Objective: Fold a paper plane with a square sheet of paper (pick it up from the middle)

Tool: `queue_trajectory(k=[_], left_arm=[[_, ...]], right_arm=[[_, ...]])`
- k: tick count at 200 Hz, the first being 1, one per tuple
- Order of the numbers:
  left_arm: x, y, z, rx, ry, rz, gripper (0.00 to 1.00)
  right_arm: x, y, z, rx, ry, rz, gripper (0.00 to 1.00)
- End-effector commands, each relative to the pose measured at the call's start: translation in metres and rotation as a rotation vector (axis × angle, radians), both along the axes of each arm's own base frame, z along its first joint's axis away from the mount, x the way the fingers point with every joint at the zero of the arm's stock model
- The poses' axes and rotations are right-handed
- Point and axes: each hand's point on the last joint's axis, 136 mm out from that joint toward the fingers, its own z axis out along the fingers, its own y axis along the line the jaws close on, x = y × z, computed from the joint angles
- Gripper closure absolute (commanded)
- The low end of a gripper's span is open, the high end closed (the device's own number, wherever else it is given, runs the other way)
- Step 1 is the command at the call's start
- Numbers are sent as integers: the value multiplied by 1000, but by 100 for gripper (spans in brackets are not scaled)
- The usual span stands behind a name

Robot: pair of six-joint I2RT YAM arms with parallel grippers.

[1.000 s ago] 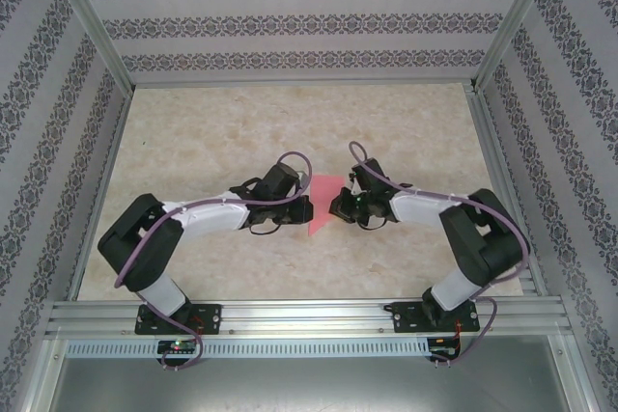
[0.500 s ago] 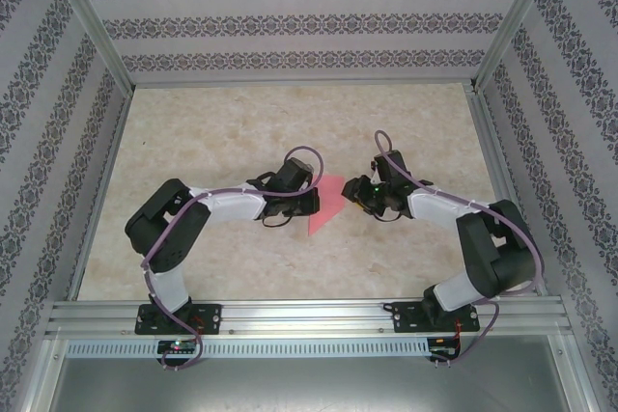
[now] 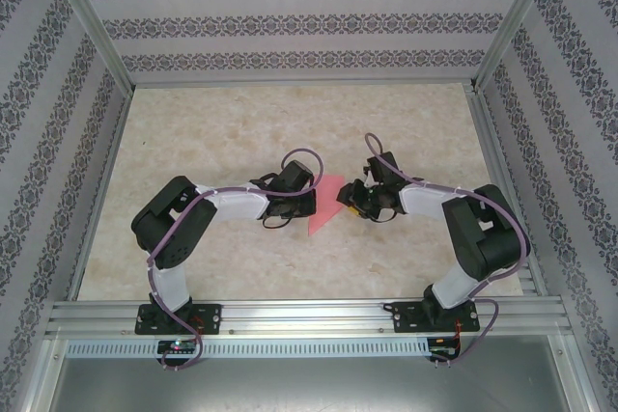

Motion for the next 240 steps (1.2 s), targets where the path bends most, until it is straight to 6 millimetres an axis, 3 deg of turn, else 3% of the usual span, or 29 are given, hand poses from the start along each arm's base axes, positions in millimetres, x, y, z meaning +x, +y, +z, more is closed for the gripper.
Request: queue_trajectory(k=[1, 68, 128, 167, 205, 240], left_arm=[[2, 8, -9, 34, 29, 32, 99], [1, 9, -12, 33, 42, 33, 99], [1, 8, -11, 24, 45, 32, 99], [1, 6, -7, 13, 42, 22, 99], [5, 8, 16, 0, 3, 3, 94], [8, 20, 56, 4, -82, -6, 73]], right_arm=[[5, 13, 7, 26, -28, 47, 60], [5, 21, 4, 45, -18, 69, 63], [4, 33, 13, 131, -35, 92, 72], [0, 34, 4, 144, -15, 101, 80], [0, 33, 4, 135, -13, 91, 95], [8, 26, 33, 88, -102, 51, 99]])
